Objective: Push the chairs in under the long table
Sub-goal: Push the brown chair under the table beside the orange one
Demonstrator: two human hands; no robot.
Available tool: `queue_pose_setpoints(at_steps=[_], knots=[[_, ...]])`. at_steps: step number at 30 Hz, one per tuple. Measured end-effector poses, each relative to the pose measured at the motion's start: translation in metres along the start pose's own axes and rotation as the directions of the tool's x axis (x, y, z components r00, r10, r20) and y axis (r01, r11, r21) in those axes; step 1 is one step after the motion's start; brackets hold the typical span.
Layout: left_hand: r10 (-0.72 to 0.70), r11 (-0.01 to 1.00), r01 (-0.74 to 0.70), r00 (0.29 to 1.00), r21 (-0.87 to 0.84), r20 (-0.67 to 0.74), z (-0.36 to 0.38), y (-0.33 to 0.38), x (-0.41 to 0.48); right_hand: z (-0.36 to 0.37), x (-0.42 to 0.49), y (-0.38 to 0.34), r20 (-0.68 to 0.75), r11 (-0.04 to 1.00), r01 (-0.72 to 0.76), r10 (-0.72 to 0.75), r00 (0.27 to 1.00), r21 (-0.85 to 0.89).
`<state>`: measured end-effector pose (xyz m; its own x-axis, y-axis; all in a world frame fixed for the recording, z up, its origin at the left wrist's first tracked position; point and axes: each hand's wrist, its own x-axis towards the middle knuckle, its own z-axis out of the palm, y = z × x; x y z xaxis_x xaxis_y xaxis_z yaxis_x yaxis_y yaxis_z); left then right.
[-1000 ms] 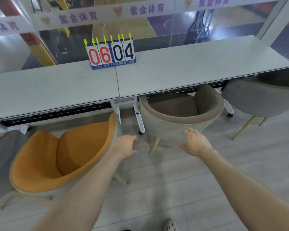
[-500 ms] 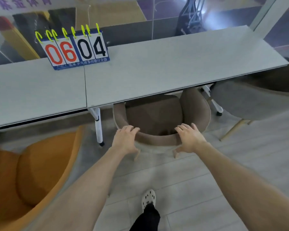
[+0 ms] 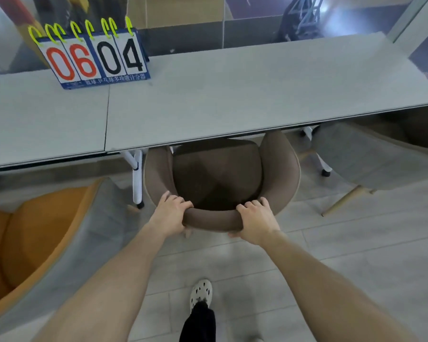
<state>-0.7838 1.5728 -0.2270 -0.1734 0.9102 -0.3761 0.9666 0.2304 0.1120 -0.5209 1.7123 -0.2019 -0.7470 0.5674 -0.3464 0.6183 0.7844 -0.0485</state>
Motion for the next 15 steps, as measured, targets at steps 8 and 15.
queue_pose_setpoints(at_steps=[8,15], knots=[[-0.085,0.995,0.085,0.996,-0.054,0.009,0.040,0.067,-0.072,0.020,-0.070,0.017,0.025,0.993,0.112,-0.111,0.994,-0.043],[-0.132,0.990,0.133,0.991,-0.045,0.027,0.071,0.112,-0.126,0.048,-0.131,0.022,0.013,0.984,0.177,-0.176,0.984,-0.024]])
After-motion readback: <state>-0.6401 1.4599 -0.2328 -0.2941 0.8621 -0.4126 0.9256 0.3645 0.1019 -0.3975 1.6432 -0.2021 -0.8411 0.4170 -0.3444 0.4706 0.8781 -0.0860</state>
